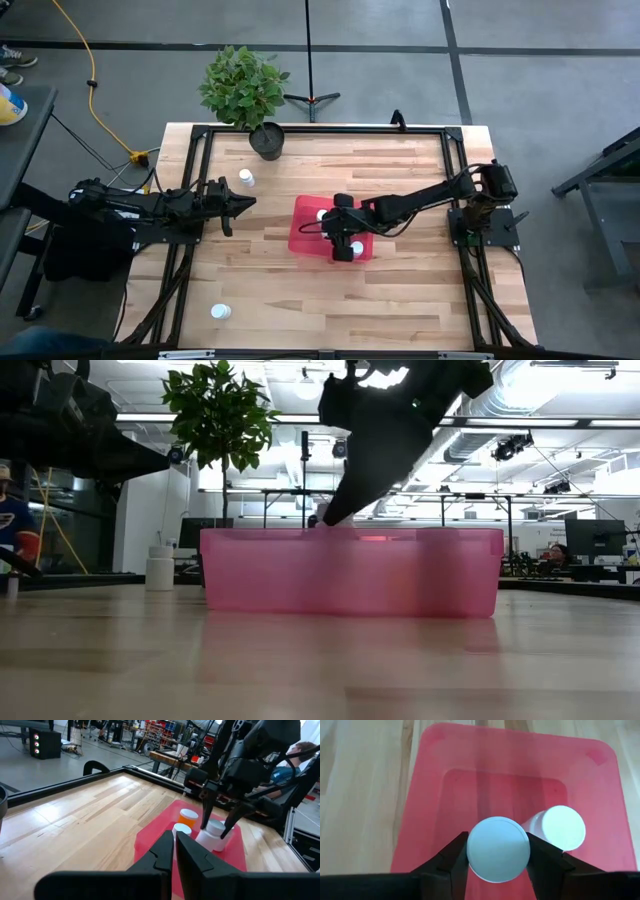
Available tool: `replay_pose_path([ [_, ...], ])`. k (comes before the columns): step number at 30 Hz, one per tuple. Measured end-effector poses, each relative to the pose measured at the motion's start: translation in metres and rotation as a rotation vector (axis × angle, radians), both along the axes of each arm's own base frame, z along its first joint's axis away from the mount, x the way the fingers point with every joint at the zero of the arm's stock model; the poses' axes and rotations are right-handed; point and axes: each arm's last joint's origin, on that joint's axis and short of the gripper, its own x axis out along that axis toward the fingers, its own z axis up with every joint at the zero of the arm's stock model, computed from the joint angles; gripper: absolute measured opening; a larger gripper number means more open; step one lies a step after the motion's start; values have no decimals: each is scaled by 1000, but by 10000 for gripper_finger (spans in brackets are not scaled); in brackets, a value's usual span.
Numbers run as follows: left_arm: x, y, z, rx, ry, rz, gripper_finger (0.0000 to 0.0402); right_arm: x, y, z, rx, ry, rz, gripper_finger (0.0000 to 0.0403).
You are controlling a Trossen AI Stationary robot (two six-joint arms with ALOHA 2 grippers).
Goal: Pick and place pill bottles into a basket
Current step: Put the right white medicine bottle into the bin
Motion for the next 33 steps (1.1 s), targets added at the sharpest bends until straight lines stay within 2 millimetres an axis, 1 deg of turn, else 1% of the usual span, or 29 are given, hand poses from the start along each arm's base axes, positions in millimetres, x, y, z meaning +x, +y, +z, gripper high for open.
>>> replay_pose_path([
  [5, 0, 0, 0, 0, 0, 0, 58, 1, 0, -2, 6, -3, -7, 153],
  [9, 0, 0, 0, 0, 1, 0, 58, 2, 0, -5, 25, 3, -18, 177],
  [13, 0, 0, 0, 0, 1, 0, 58, 5, 0, -13, 36, 20, -26, 194],
  [19, 0, 0, 0, 0, 0, 0, 58, 9, 3, -24, 100, 37, 6, 191],
  [26, 0, 0, 0, 0, 0, 0, 58, 10, 3, -23, 88, 28, 4, 181],
  [33, 0, 0, 0, 0, 0, 0, 58, 11, 3, -20, 97, 20, 6, 189],
])
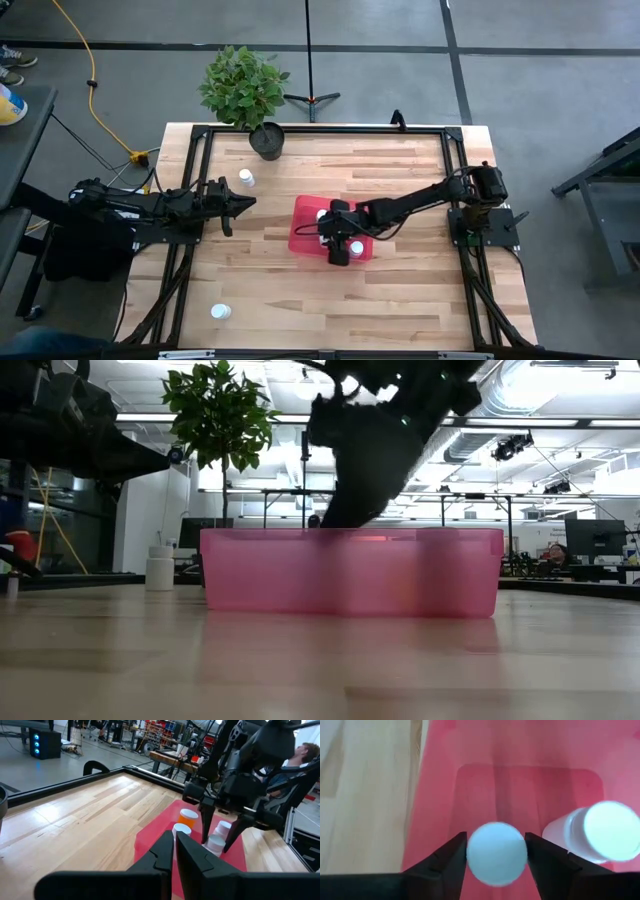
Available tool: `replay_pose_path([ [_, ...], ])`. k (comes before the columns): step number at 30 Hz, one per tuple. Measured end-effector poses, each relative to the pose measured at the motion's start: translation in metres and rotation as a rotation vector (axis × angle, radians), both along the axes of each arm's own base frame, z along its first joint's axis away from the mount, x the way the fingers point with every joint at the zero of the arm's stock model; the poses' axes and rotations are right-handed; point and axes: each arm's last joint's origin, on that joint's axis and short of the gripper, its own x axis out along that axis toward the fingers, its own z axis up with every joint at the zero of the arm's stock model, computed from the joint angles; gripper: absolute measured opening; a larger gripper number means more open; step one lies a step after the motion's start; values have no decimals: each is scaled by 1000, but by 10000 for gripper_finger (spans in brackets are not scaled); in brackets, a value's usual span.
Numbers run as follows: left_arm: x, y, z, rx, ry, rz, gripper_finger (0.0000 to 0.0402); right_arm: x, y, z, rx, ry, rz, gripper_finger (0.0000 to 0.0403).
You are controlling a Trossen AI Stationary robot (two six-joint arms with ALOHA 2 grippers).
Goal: Pick and place pill bottles into a basket
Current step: Put the right white medicine bottle into the bin, then put the bottom white medicine bottle into the bin
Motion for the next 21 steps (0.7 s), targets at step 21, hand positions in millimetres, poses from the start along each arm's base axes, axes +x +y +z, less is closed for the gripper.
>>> replay_pose_path([
  [21, 0, 0, 0, 0, 0, 0, 58, 46, -14, 120, -51, -353, 98, 175],
])
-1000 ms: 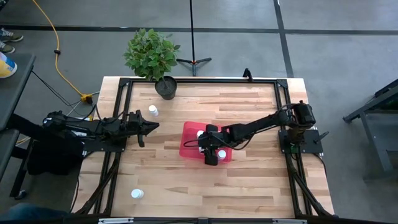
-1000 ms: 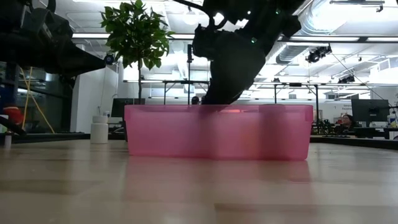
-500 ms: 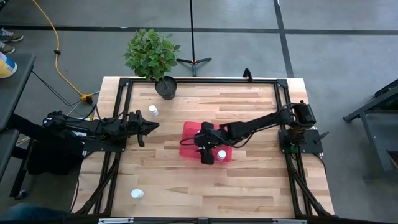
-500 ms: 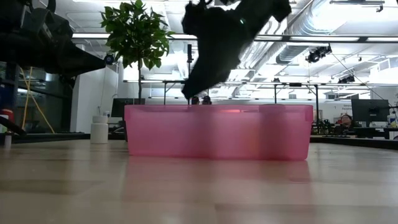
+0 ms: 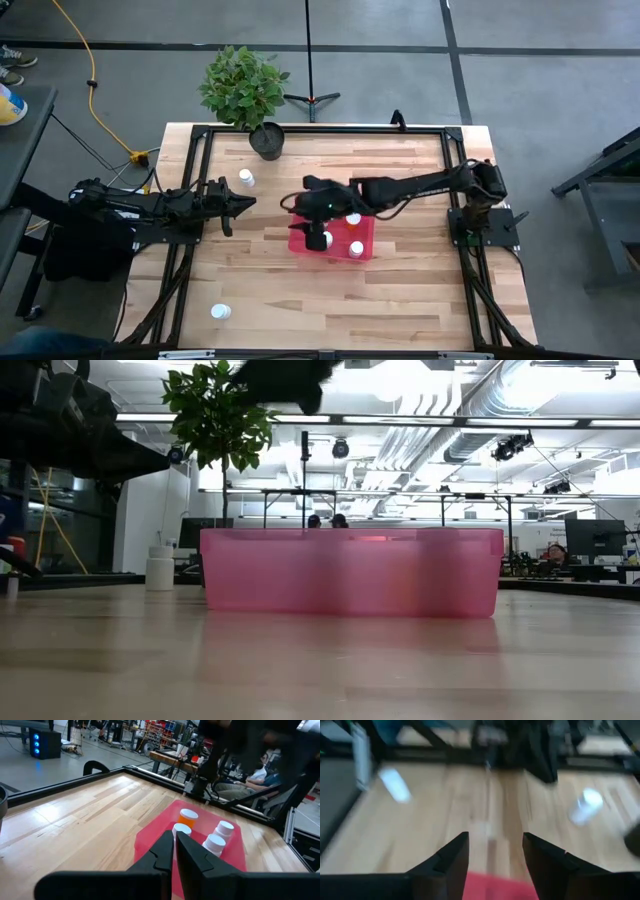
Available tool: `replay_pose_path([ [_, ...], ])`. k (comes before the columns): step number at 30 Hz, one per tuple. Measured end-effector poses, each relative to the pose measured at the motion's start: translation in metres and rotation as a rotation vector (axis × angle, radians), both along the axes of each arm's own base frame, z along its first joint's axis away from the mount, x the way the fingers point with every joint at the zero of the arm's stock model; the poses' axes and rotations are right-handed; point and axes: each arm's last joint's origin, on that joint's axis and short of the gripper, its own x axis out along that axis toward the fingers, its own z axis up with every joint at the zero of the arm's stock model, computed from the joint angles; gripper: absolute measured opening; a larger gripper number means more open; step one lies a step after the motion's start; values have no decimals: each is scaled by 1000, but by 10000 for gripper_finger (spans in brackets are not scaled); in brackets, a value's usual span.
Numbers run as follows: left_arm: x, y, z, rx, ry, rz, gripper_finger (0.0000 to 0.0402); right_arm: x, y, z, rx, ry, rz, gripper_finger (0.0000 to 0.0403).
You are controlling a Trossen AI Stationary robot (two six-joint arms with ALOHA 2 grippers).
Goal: Pick and place pill bottles into a basket
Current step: Put the bottom white medicine bottle into the bin
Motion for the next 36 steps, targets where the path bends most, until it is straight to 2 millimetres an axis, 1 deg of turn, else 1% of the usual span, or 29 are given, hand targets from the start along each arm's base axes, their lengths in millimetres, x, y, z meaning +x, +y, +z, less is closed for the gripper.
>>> replay_pose_path([
  [3, 0, 0, 0, -3, -1, 0, 58, -4, -8, 20, 20, -72, 42, 159],
  [4, 0, 0, 0, -5, -1, 0, 58, -8, -11, 25, 20, -86, 38, 152],
  [6, 0, 0, 0, -11, -3, 1, 58, -22, -21, 36, 12, -99, 35, 137],
  [8, 0, 0, 0, -18, -4, 1, 58, -41, -32, 49, 9, -130, 29, 124],
  [11, 0, 0, 0, -18, -4, 1, 58, -77, -44, 63, 13, -188, 4, 106],
  [14, 0, 0, 0, -18, -5, 1, 58, -117, -47, 64, 29, -271, -13, 91],
  [17, 0, 0, 0, -18, -5, 1, 58, -157, -45, 55, 42, -342, -26, 80],
  [21, 0, 0, 0, -18, -5, 1, 58, -209, -39, 34, 112, -367, -40, 72],
  [27, 0, 0, 0, -18, -4, 1, 58, -281, -34, 8, 215, -468, -66, 71],
  [32, 0, 0, 0, -18, -4, 2, 58, -325, -33, -22, 243, -514, -90, 70],
  [34, 0, 0, 0, -18, -4, 1, 58, -339, -33, -36, 268, -514, -111, 66],
  [36, 0, 0, 0, -18, -5, 1, 58, -348, -33, -50, 283, -516, -120, 60],
])
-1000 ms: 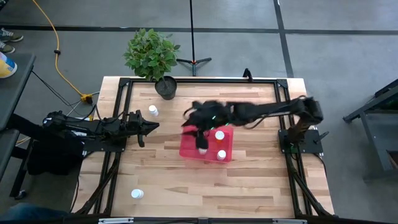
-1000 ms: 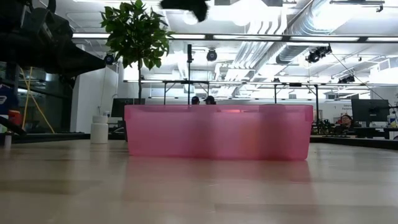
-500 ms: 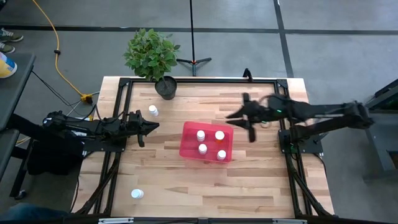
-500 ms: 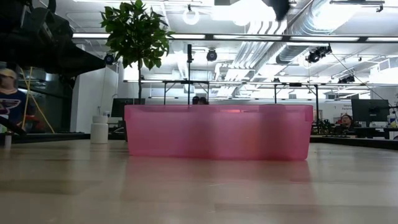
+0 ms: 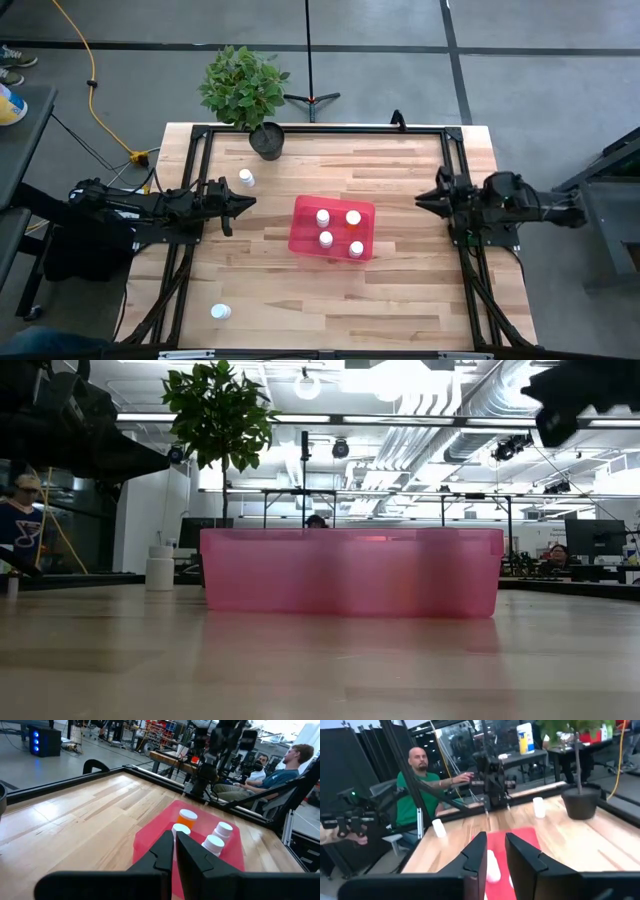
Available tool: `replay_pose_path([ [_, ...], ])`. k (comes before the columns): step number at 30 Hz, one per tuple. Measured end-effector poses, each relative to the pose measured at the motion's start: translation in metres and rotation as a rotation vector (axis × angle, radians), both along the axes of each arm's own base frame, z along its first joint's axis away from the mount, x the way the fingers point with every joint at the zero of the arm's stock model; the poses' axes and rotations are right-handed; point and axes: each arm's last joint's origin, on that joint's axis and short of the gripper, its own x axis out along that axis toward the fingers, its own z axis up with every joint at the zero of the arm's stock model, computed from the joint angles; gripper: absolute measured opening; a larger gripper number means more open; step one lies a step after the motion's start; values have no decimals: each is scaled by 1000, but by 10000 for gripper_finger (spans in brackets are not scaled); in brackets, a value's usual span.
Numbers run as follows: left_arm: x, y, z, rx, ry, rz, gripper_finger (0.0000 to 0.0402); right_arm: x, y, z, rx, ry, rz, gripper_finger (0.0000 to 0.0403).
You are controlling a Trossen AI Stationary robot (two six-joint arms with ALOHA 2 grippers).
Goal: Pick and place pill bottles into a basket
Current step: Put the bottom white medicine bottle into the bin
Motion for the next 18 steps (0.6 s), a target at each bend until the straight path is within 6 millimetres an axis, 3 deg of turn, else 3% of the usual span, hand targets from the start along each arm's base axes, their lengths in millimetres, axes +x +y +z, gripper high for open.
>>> replay_pose_path([
  [3, 0, 0, 0, 0, 0, 0, 58, -5, 0, -19, 3, -34, -18, 46],
  [14, 1, 0, -2, -58, 9, 7, 58, 20, 0, -77, 86, -8, -29, 3],
  [18, 1, -2, 5, -127, -18, -44, 58, 21, 0, -78, 120, -8, -50, 11],
])
